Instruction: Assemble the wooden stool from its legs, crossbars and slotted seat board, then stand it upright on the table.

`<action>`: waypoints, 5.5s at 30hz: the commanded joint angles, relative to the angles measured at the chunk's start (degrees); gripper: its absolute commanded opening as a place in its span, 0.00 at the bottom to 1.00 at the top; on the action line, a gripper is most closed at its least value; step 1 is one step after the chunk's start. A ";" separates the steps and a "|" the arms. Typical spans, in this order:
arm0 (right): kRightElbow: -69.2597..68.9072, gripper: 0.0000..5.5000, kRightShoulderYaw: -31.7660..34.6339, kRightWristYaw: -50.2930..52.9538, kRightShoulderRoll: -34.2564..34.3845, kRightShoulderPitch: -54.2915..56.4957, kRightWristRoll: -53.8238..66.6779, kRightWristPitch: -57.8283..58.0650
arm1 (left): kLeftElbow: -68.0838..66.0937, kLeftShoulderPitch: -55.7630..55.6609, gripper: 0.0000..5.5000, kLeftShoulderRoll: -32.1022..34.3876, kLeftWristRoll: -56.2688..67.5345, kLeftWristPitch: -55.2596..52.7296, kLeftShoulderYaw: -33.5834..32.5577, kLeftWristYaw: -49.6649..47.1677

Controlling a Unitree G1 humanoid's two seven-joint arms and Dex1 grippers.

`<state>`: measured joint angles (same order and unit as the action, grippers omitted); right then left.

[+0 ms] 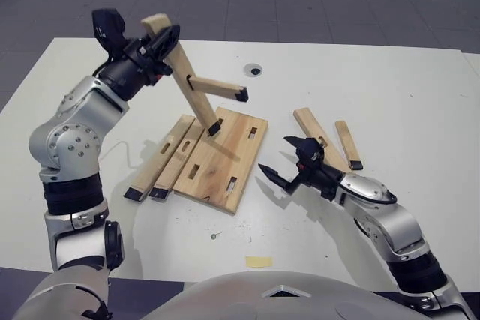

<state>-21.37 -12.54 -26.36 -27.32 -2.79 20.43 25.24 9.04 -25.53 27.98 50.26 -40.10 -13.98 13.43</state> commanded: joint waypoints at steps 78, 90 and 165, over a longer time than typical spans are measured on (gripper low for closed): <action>-2.87 0.98 6.22 5.52 15.65 -5.43 2.27 1.00 | 12.63 14.11 0.19 -13.39 4.11 -0.90 -10.37 -12.43; -4.08 0.98 6.08 5.26 14.75 -5.69 2.34 1.67 | 14.92 24.44 0.19 -9.40 -6.71 4.81 -4.34 -7.10; 1.56 0.98 4.56 6.60 17.17 -2.96 -1.59 -2.26 | -3.87 6.37 0.98 17.11 -1.85 2.38 -6.74 2.38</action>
<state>-20.03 -8.73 -20.08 -10.31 -5.06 19.12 23.24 10.82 -25.40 42.86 55.59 -38.97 -24.43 11.45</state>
